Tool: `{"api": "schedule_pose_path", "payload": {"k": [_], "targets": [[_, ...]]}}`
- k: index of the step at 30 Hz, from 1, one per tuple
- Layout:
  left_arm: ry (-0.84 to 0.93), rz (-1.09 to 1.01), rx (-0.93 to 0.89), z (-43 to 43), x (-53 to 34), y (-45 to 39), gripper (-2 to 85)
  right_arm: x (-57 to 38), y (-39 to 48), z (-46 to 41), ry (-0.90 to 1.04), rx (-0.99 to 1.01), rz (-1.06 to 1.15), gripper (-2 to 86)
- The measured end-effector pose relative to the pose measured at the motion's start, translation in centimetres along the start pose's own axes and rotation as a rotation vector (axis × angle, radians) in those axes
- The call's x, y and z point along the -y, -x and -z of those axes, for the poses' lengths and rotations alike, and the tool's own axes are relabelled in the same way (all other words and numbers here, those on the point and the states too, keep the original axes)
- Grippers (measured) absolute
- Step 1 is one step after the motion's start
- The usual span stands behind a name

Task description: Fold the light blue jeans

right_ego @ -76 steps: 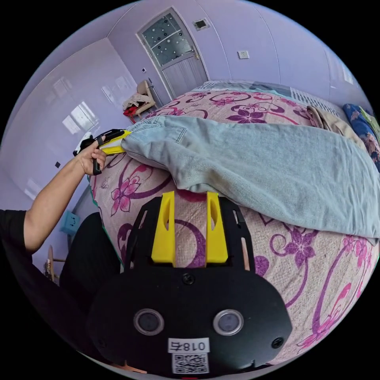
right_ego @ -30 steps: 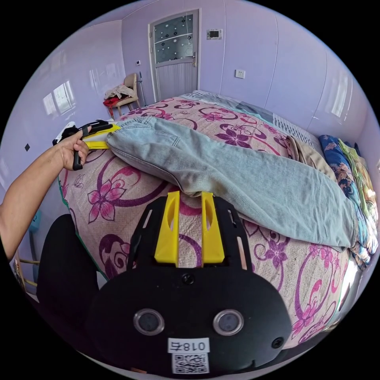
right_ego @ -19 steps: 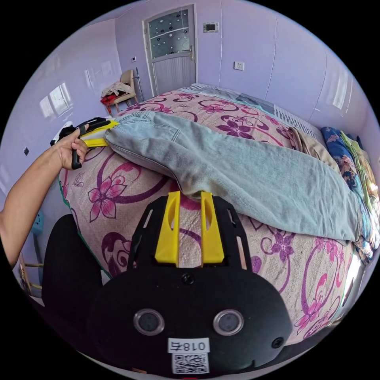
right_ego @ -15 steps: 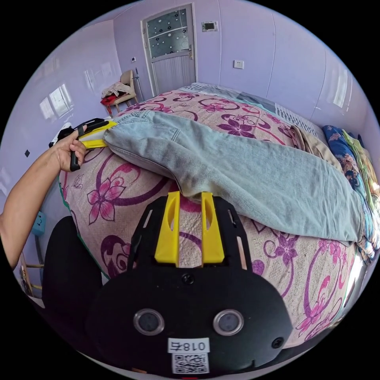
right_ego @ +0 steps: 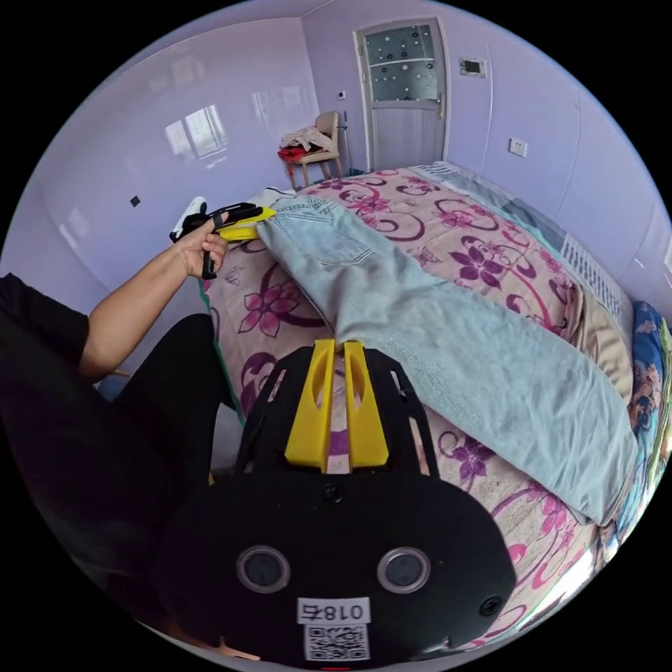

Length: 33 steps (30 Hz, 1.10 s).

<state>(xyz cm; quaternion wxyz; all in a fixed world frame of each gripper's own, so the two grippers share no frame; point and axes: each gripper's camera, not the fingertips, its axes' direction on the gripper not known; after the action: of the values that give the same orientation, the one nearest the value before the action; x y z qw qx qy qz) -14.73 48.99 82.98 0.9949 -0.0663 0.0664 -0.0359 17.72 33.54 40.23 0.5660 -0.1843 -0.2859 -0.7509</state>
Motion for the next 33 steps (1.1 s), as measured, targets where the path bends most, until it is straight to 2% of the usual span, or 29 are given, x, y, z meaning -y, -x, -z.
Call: {"api": "schedule_pose_path", "payload": {"k": [2,4,6,9,12,16,18,20,21,24,26,28,33], "targets": [[-0.011,0.103,0.034,0.8,-3.2,2.8,10.9,-0.7,-0.9,-0.4,0.080,0.098,-0.016,1.1],[-0.071,0.178,-0.030,1.1,-5.4,4.7,10.2,-2.2,-2.6,-2.4,0.171,0.165,-0.101,1.1],[-0.140,0.194,-0.088,1.7,-6.7,4.9,9.4,-2.8,-3.9,-1.5,0.134,0.210,-0.168,1.1],[-0.185,0.071,-0.062,3.0,-7.1,1.7,8.4,-2.8,-5.7,3.6,0.007,0.250,-0.200,1.1],[-0.240,-0.012,-0.122,5.5,-7.4,-0.8,8.1,-1.5,-5.7,8.3,-0.013,0.248,-0.145,1.4],[-0.327,-0.075,-0.096,12.8,-8.6,-1.8,8.3,1.0,-3.6,11.3,0.018,0.385,-0.051,2.5],[-0.303,-0.049,-0.040,15.3,-9.4,-0.8,8.8,1.8,-2.6,10.9,0.063,0.439,-0.041,3.8],[-0.202,0.116,0.048,16.5,-10.9,1.8,8.7,1.9,-2.8,9.7,0.159,0.480,-0.104,5.9],[-0.193,0.124,0.082,16.9,-11.5,1.9,8.6,1.5,-3.6,9.5,0.199,0.533,-0.160,6.2],[-0.266,0.090,0.109,20.3,-14.7,0.2,8.4,-1.0,-7.2,13.9,0.088,0.718,-0.251,7.2],[-0.325,0.029,0.104,22.7,-16.7,-2.2,8.3,-3.4,-10.7,18.5,-0.028,0.725,-0.329,7.8],[-0.311,-0.051,0.122,23.0,-17.3,-5.1,8.1,-8.5,-16.6,25.7,-0.237,0.608,-0.502,8.2],[-0.093,-0.240,0.104,17.1,-16.1,-13.3,8.0,-20.6,-28.7,38.6,-0.608,0.263,-0.909,10.7]]}}
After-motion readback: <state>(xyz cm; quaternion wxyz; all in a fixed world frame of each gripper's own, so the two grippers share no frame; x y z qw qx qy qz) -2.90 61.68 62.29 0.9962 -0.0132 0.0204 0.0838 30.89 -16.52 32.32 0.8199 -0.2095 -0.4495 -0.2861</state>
